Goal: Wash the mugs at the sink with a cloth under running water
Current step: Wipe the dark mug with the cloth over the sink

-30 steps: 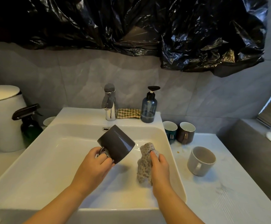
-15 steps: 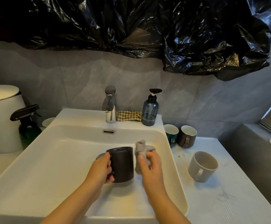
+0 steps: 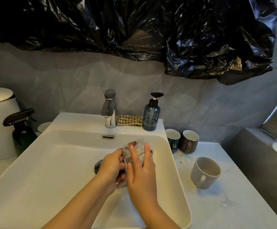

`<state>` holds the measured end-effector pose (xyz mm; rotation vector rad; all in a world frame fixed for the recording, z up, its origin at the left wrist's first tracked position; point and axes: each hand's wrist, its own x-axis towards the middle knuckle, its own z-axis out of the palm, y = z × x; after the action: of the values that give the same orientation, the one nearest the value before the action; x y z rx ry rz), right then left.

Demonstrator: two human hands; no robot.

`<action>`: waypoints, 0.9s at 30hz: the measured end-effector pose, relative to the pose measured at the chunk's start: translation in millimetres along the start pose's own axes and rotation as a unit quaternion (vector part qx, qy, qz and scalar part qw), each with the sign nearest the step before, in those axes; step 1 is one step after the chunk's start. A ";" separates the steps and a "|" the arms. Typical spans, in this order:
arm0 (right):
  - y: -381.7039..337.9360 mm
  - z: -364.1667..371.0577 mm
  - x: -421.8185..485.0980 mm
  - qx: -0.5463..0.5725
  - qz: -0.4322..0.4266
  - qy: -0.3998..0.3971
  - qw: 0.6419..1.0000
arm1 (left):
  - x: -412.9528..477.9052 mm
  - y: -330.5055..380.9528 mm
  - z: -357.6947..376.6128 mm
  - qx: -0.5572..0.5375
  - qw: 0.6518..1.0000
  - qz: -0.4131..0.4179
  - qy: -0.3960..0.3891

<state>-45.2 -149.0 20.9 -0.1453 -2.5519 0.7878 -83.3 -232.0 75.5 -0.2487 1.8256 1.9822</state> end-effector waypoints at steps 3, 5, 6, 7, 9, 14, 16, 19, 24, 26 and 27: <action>6.2 -5.8 4.7 -0.005 -0.005 0.049 0.999 | -2.3 -0.2 -2.6 0.013 1.000 -0.003 -0.007; 3.3 -19.2 23.0 0.041 0.032 0.081 0.995 | -6.1 1.6 -0.9 0.026 0.999 0.000 -0.024; 1.4 -22.1 29.7 0.072 0.064 0.067 0.993 | -7.7 4.1 0.0 0.029 0.999 0.002 -0.031; -1.6 -21.2 30.8 0.085 0.071 0.067 0.992 | -8.2 7.4 0.2 0.026 0.999 0.005 -0.035; -8.8 -15.7 20.2 0.055 0.015 0.065 0.996 | -6.9 14.9 -2.5 0.009 0.999 0.014 -0.030; 3.6 -15.8 17.0 0.152 0.052 0.038 0.986 | -9.1 13.8 -8.3 0.017 0.999 0.009 -0.034; 7.0 -21.8 32.3 0.242 0.154 0.104 0.952 | -10.6 12.4 -5.4 0.025 0.999 0.008 -0.045; -13.7 -10.7 16.6 0.197 0.112 0.096 0.969 | -6.6 20.1 -3.5 -0.008 0.999 0.013 -0.037; -18.1 -13.8 18.9 0.311 0.137 0.079 0.937 | -7.2 20.2 -6.2 0.027 0.998 0.024 -0.045; -13.1 -20.3 34.9 0.373 0.204 0.114 0.898 | -11.6 16.7 -4.2 0.046 0.997 0.024 -0.059; -14.7 -20.2 36.3 0.344 0.205 0.120 0.908 | -12.9 16.7 -3.0 0.045 0.997 0.026 -0.064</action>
<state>-67.6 -142.6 58.2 -0.5161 -1.8926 1.6638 -79.4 -238.0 95.6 -0.0443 1.8512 1.8976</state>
